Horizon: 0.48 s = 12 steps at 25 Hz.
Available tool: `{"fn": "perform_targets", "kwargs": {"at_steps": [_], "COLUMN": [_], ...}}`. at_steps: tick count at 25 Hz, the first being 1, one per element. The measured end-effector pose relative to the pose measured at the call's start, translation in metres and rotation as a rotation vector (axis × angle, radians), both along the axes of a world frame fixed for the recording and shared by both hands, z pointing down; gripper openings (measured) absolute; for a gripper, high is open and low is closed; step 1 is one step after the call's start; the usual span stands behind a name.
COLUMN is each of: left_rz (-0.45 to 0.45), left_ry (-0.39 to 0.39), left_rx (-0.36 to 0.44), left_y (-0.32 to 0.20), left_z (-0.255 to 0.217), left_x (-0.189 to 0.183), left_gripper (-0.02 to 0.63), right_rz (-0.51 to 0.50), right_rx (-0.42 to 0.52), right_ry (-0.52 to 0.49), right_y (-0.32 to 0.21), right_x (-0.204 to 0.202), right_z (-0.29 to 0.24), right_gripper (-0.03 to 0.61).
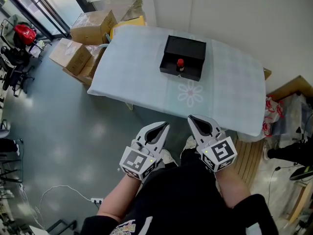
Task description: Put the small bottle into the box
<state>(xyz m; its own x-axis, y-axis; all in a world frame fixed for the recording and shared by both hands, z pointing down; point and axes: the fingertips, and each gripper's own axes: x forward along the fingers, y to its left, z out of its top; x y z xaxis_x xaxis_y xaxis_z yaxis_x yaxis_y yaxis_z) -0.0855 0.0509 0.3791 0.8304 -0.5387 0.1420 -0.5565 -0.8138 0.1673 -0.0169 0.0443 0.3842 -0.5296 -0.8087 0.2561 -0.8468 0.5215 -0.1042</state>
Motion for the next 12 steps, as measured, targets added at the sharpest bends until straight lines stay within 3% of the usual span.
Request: {"fn": "perform_targets", "kwargs": {"at_steps": [12], "left_rz": [0.001], "left_ry": [0.0], "left_rx": [0.003], "left_y": [-0.0028], "left_z": [-0.0009], "left_x": [0.0004], "left_gripper": [0.009], "right_rz": [-0.012], "right_rx": [-0.004], "right_ry": [0.001], "right_y": [-0.0007], "right_x": [-0.0025], "right_z": [0.0015], "right_gripper": [0.009]}}
